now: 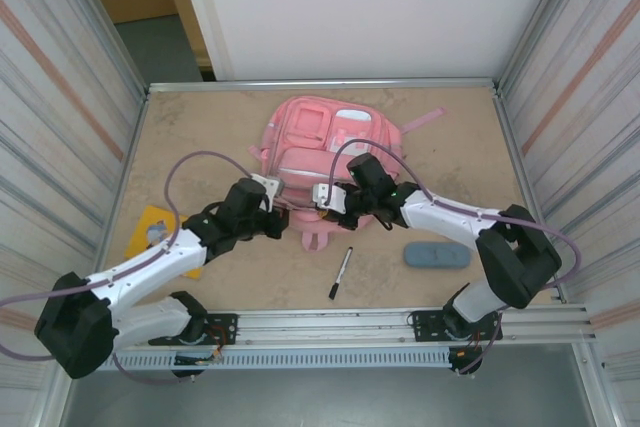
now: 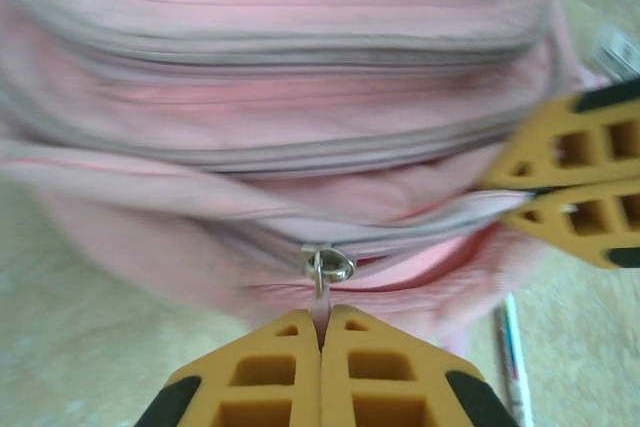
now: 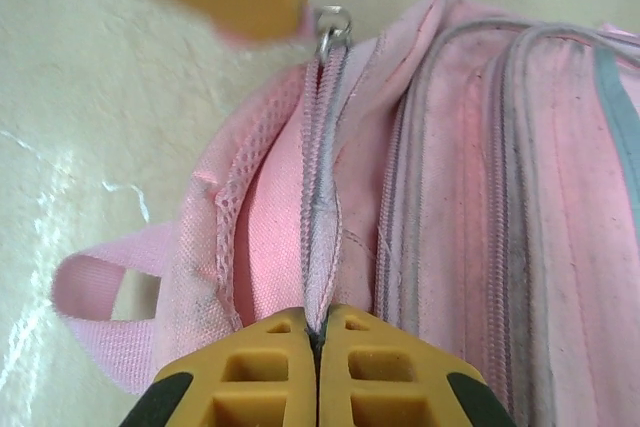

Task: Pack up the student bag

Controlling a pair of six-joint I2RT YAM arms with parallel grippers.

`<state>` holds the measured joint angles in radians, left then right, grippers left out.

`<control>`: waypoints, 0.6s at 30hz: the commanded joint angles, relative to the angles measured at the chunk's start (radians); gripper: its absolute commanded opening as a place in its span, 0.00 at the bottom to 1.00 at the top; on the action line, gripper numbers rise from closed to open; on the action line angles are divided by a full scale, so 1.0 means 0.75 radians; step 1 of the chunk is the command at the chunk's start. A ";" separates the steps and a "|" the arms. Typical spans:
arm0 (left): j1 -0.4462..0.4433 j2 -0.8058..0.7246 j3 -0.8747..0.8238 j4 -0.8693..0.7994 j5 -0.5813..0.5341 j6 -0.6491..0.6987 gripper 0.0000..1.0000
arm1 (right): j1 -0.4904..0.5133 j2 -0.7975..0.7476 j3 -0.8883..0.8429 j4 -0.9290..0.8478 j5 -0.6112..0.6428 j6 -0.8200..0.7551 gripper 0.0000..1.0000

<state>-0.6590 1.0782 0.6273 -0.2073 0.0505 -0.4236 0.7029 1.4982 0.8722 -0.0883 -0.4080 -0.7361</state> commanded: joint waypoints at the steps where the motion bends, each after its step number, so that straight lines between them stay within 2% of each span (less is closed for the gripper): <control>1: 0.146 -0.090 -0.031 -0.082 -0.169 -0.021 0.00 | -0.091 -0.056 -0.013 -0.139 0.126 -0.100 0.00; 3: 0.203 -0.100 -0.045 -0.067 -0.092 0.020 0.00 | -0.114 -0.057 0.013 -0.153 0.111 -0.100 0.00; 5: 0.199 -0.081 -0.057 -0.009 0.006 0.046 0.00 | -0.113 -0.062 0.025 -0.150 0.067 -0.085 0.20; 6: 0.189 -0.064 -0.059 0.035 0.087 0.047 0.00 | -0.107 -0.065 0.026 -0.138 0.031 -0.064 0.24; 9: 0.096 -0.013 -0.046 0.113 0.158 0.047 0.00 | -0.082 -0.081 -0.008 -0.043 -0.040 0.035 0.28; 11: 0.030 0.001 -0.047 0.146 0.172 0.092 0.00 | -0.060 -0.094 -0.020 -0.008 -0.029 0.076 0.42; 12: 0.019 0.003 -0.058 0.166 0.174 0.095 0.08 | -0.050 -0.098 -0.018 -0.019 -0.021 0.078 0.48; 13: 0.018 0.009 -0.077 0.203 0.180 0.086 0.31 | -0.043 -0.100 -0.015 -0.035 -0.012 0.072 0.53; 14: 0.020 0.017 -0.094 0.239 0.174 0.079 0.50 | -0.033 -0.096 -0.014 -0.038 0.008 0.075 0.56; 18: 0.021 0.098 -0.084 0.270 0.191 0.092 0.61 | 0.010 -0.027 0.022 -0.072 0.058 0.059 0.58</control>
<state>-0.6472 1.1187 0.5724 -0.0605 0.1631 -0.3801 0.6922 1.4551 0.8707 -0.1249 -0.3866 -0.7071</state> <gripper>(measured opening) 0.595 0.582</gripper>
